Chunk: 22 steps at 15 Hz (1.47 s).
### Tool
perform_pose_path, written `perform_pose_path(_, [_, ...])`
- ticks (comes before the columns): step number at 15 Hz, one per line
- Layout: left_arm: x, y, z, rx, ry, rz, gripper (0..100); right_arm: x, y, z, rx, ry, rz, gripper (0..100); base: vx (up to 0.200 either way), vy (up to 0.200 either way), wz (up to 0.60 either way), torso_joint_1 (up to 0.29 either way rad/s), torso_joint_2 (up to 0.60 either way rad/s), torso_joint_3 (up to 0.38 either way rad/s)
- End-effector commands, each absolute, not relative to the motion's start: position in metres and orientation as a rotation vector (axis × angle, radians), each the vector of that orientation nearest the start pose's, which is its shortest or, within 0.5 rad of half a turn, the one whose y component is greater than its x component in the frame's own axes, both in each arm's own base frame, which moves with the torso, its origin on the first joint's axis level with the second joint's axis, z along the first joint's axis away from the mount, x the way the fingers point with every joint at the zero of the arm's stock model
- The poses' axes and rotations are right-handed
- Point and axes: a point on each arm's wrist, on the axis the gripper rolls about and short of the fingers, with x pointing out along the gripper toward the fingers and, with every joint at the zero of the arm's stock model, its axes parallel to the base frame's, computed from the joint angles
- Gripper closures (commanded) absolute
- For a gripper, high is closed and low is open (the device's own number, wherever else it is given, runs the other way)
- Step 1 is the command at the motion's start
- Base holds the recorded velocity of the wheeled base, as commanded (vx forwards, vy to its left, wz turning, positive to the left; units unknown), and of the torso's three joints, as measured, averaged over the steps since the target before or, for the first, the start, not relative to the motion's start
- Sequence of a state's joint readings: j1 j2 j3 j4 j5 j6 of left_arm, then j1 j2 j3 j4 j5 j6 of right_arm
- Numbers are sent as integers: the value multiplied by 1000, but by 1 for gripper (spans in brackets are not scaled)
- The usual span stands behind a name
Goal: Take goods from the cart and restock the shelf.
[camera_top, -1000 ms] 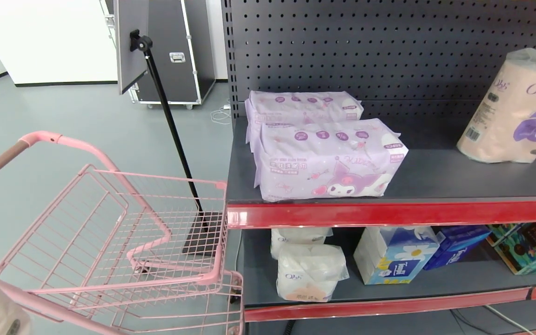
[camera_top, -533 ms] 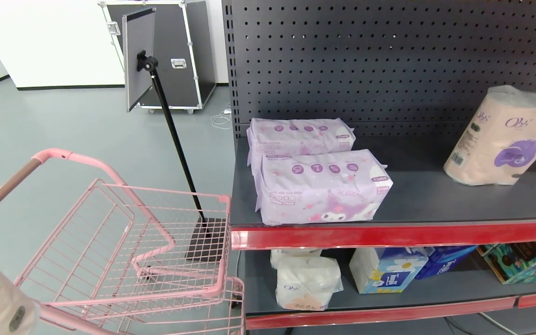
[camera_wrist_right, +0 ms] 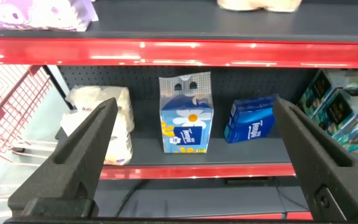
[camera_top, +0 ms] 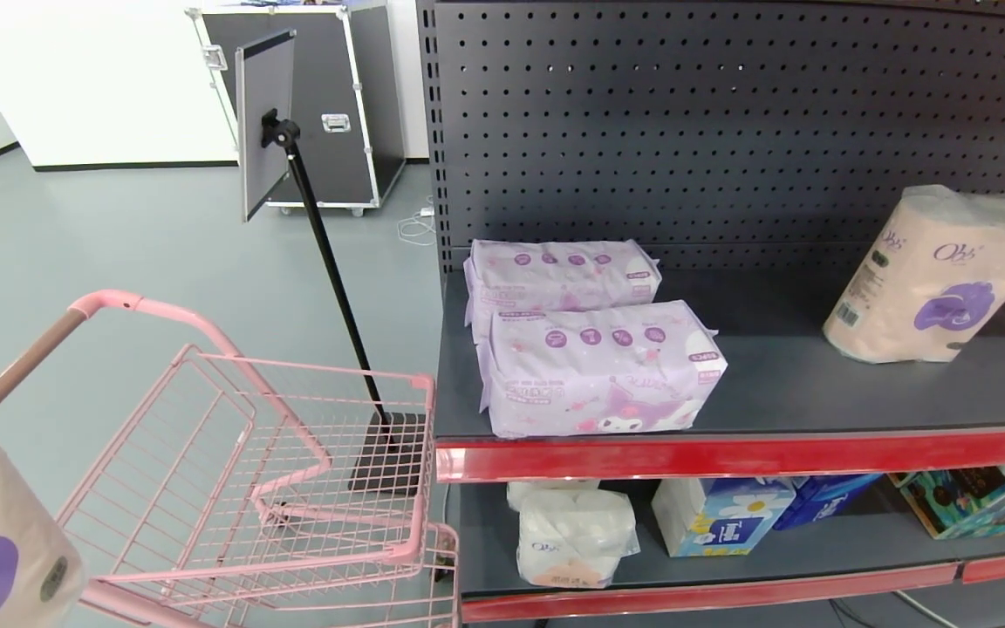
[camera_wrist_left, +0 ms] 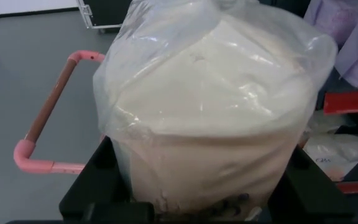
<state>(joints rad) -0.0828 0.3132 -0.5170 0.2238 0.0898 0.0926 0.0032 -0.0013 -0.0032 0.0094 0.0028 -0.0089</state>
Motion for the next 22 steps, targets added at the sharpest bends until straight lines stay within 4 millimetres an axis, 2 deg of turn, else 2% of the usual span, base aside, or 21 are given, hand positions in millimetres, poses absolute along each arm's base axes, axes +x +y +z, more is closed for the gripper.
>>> perform_pose_path(1, [-25,4,200,112,31,6,100,-23,0,75,-11,6,6,0,0,0,0,0,0,0])
perform_pose_path(5, [-25,4,201,122,23,5,100,-23,0,75,-11,6,6,0,0,0,0,0,0,0])
perform_pose_path(22, [-28,4,205,124,-7,13,100,-23,0,75,-9,6,6,0,0,-200,0,4,3,3])
